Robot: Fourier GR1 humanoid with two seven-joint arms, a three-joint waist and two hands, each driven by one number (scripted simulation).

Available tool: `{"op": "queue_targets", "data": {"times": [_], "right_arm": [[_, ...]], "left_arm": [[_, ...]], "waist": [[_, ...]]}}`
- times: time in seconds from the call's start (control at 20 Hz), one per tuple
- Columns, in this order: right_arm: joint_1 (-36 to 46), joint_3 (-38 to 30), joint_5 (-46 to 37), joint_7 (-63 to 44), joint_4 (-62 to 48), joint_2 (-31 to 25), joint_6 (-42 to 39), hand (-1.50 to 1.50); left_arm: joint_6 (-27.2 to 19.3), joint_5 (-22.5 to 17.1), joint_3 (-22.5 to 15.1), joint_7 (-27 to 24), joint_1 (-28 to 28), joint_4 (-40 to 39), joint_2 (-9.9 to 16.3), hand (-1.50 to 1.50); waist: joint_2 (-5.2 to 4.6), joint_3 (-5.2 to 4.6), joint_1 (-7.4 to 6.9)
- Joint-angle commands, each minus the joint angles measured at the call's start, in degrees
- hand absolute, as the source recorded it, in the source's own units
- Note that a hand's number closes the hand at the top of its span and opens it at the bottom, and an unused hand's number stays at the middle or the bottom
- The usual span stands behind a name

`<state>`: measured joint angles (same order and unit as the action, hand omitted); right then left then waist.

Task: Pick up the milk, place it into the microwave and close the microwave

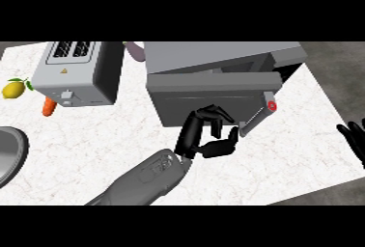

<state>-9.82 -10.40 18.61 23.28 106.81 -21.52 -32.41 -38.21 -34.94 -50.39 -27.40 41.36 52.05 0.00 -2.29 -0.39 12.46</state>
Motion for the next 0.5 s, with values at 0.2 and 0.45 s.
{"op": "queue_targets", "data": {"times": [0.2,0.45], "right_arm": [[5.68,-4.71,0.64,-1.74,1.47,-4.71,1.26,-1.5],[9.78,-9.62,-8.41,0.35,3.64,-9.7,4.95,1.5]], "left_arm": [[-6.19,-7.52,1.33,2.18,6.88,-3.09,0.0,-1.5],[-8.35,-11.21,4.79,0.58,7.86,-2.51,0.0,-1.5]], "waist": [[-0.63,0.08,2.32],[-1.38,-0.03,2.77]]}}
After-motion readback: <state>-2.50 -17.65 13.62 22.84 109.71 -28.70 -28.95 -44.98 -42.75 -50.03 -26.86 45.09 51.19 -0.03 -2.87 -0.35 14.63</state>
